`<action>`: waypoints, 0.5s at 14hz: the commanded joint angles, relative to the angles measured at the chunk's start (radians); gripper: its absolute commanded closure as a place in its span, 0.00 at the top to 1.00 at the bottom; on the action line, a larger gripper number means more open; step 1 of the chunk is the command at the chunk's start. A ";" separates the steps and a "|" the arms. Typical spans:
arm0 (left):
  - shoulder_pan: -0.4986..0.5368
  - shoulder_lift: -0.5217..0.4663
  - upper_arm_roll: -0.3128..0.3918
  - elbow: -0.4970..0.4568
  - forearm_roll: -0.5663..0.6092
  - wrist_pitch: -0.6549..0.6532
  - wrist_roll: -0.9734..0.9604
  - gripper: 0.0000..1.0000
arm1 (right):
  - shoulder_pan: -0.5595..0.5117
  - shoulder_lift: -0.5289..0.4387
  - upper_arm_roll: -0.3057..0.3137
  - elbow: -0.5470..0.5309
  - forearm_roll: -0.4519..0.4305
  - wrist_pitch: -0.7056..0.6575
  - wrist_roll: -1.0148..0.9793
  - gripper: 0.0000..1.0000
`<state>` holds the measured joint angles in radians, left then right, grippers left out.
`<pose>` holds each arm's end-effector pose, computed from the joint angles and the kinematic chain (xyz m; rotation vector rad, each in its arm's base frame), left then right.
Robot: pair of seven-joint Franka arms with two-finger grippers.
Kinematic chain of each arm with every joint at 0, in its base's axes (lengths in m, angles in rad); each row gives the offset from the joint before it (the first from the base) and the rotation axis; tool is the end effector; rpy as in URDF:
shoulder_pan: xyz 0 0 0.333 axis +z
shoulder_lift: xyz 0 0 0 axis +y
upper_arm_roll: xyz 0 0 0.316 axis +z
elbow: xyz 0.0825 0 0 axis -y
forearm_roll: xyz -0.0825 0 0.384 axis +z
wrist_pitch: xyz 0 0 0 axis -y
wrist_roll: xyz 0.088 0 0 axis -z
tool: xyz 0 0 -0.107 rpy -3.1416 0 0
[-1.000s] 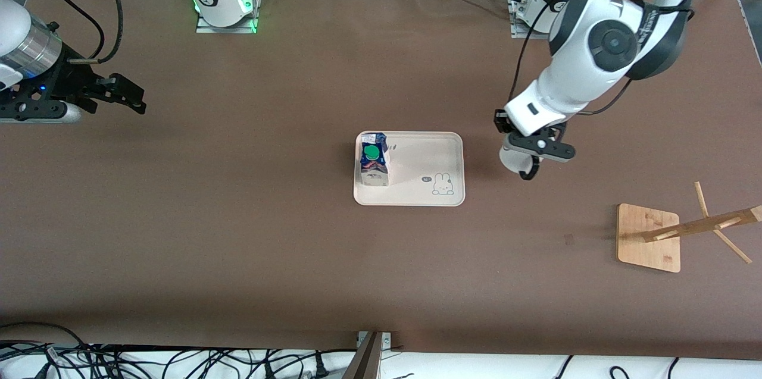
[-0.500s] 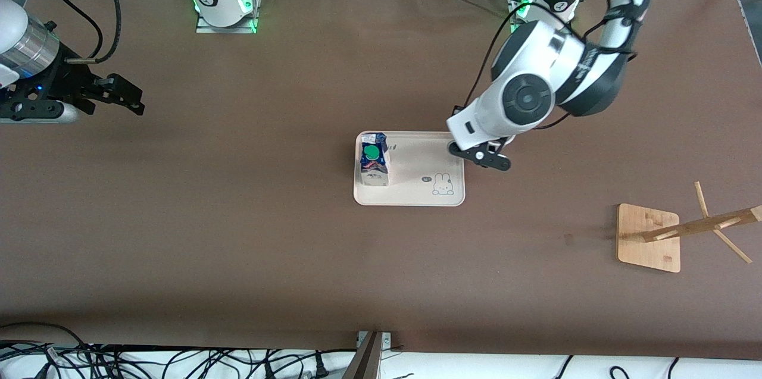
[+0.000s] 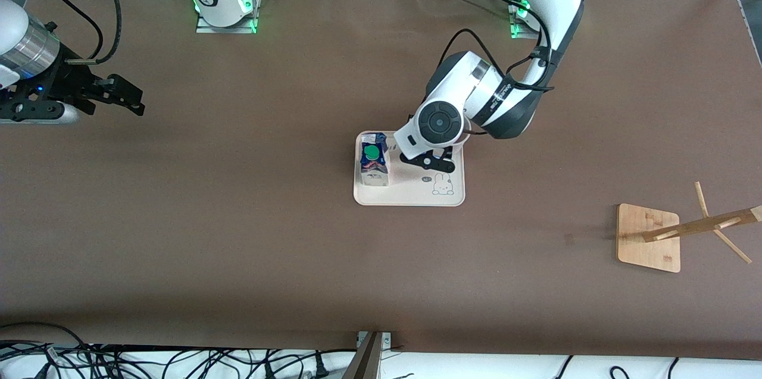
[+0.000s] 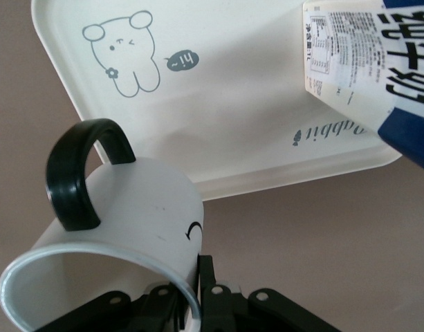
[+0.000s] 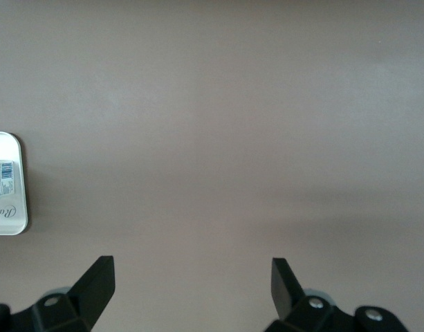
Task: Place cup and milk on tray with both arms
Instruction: 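Carry the mug over the tray and lower it beside the carton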
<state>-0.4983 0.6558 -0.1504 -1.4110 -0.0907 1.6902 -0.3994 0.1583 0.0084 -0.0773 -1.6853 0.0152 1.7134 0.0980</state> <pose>0.5456 -0.4026 0.2961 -3.0334 0.3164 0.6364 0.5645 0.0474 0.5779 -3.1252 0.0297 -0.0287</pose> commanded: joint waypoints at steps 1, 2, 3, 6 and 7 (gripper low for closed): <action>-0.008 0.047 0.017 0.055 -0.010 0.021 -0.006 0.00 | -0.005 0.008 0.005 0.022 -0.017 -0.012 0.002 1.00; -0.008 0.063 0.018 0.070 -0.010 0.032 -0.004 0.00 | -0.005 0.008 0.005 0.022 -0.017 -0.012 0.003 1.00; -0.008 0.080 0.018 0.088 -0.012 0.040 -0.003 0.00 | -0.005 0.008 0.005 0.022 -0.017 -0.012 0.002 1.00; -0.008 0.117 0.018 0.107 -0.014 0.101 -0.003 0.00 | -0.003 0.008 0.005 0.022 -0.017 -0.011 0.003 1.00; -0.008 0.131 0.017 0.107 -0.014 0.121 -0.001 0.00 | -0.003 0.008 0.005 0.022 -0.017 -0.009 0.003 1.00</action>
<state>-0.4977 0.7440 -0.1407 -1.3511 -0.0908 1.7940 -0.3996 0.1582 0.0085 -0.0773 -1.6850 0.0152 1.7136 0.0980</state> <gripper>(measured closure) 0.921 0.000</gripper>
